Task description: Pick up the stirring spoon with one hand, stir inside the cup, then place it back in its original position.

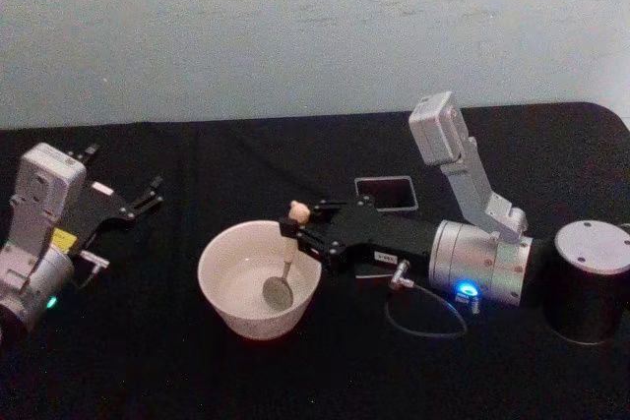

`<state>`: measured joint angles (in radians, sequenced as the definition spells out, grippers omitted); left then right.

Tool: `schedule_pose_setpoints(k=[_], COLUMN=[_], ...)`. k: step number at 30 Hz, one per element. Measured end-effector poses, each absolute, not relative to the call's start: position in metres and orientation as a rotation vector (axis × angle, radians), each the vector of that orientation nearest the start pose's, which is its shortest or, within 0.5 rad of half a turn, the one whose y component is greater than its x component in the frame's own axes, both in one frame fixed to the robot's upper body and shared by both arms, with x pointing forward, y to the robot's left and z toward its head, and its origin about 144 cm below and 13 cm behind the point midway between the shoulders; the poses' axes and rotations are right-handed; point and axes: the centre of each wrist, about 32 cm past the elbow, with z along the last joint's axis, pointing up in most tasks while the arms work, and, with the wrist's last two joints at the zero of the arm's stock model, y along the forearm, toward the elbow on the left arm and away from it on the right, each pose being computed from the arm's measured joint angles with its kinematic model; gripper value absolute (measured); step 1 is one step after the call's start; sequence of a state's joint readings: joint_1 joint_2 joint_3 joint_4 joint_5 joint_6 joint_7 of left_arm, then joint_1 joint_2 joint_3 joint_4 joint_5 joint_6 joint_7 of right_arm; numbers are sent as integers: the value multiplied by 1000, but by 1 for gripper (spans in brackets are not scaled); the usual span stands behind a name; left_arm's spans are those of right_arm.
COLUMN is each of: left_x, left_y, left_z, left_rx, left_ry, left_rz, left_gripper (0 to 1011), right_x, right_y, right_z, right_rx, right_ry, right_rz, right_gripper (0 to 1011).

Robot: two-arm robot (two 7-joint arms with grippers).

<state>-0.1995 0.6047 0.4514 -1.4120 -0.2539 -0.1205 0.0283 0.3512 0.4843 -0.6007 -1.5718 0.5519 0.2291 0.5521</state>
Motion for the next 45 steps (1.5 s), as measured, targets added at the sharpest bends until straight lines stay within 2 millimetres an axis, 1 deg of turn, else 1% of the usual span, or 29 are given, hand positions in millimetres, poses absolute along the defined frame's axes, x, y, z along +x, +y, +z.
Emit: schedule_pose_setpoints(k=[6,14,25,34,45], left_x=[489,489,489,489,489], left_y=[310,310,310,310,310], left_z=[1140,1140,1140,1140,1140], left_rx=[304,304,305,305,304], left_ry=[-285,-285,-285,-285,-285], left_rz=[1248,1248,1248,1248,1248], left_gripper=[1001,1001,1001,1001,1001], right_x=[502,505,508,510,511], right_y=[-199,-193,-192,-197,-212], right_z=[1204,1211,1218,1227,1241], right_rx=[-158,-133,-101,-71,-22], right_ry=[120,113,111,109,100], right_rz=[-479,-485,-490,-513,-542], right_gripper=[205,205,205,205,205])
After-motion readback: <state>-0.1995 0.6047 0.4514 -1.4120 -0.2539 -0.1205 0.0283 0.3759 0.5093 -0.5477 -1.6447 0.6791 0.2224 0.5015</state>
